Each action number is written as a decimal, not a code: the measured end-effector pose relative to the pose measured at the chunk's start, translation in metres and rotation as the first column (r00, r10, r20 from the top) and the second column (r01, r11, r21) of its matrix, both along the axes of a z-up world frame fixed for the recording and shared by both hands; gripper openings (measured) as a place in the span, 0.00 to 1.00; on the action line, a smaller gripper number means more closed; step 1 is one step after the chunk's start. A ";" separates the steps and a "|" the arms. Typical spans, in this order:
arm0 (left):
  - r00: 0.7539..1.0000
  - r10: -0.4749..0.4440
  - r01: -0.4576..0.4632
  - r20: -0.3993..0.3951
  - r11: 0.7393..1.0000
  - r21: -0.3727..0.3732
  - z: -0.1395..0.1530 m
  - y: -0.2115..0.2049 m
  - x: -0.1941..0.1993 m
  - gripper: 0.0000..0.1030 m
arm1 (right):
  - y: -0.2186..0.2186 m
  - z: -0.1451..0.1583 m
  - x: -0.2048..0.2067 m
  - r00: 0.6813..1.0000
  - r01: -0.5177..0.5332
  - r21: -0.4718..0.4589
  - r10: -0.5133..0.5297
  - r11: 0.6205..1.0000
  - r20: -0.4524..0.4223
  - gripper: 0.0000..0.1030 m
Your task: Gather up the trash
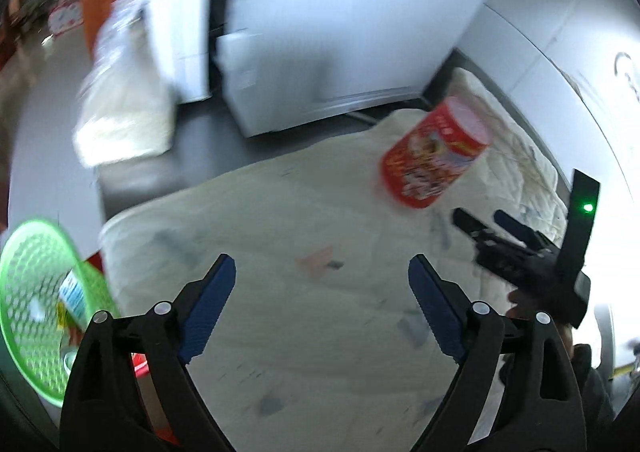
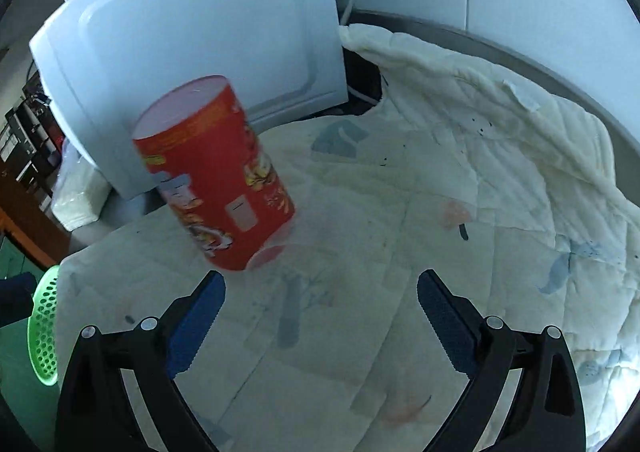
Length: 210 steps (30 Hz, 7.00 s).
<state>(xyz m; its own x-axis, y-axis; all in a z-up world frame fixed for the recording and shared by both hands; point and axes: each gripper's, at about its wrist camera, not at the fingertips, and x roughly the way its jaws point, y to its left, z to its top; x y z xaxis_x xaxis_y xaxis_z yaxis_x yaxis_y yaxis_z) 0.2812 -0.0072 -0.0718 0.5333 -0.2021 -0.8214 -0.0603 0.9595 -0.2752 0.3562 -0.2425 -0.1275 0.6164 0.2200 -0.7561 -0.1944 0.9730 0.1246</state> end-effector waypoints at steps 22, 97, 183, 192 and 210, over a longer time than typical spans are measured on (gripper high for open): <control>0.988 -0.124 0.114 0.094 0.988 0.103 -0.013 -0.104 0.110 0.92 | -0.043 0.003 -0.025 1.000 -0.017 0.069 0.017 0.997 0.001 0.58; 0.856 0.516 -0.504 0.027 0.820 0.271 -0.048 0.322 -0.202 0.64 | 0.429 -0.023 -0.174 0.745 -0.650 0.099 0.658 0.753 -0.109 0.60; 0.880 0.142 -0.327 0.454 0.873 0.362 0.140 0.065 -0.284 0.95 | 0.077 0.156 -0.311 0.961 -0.117 -0.084 0.134 0.990 0.243 0.93; 0.870 0.159 -0.345 0.468 0.873 0.346 0.146 0.066 -0.288 0.95 | 0.073 0.160 -0.315 0.957 -0.103 -0.071 0.118 0.992 0.264 0.93; 0.854 0.124 -0.337 0.506 0.872 0.356 0.156 0.051 -0.299 0.95 | 0.062 0.176 -0.325 0.944 -0.065 -0.052 0.078 0.997 0.320 0.93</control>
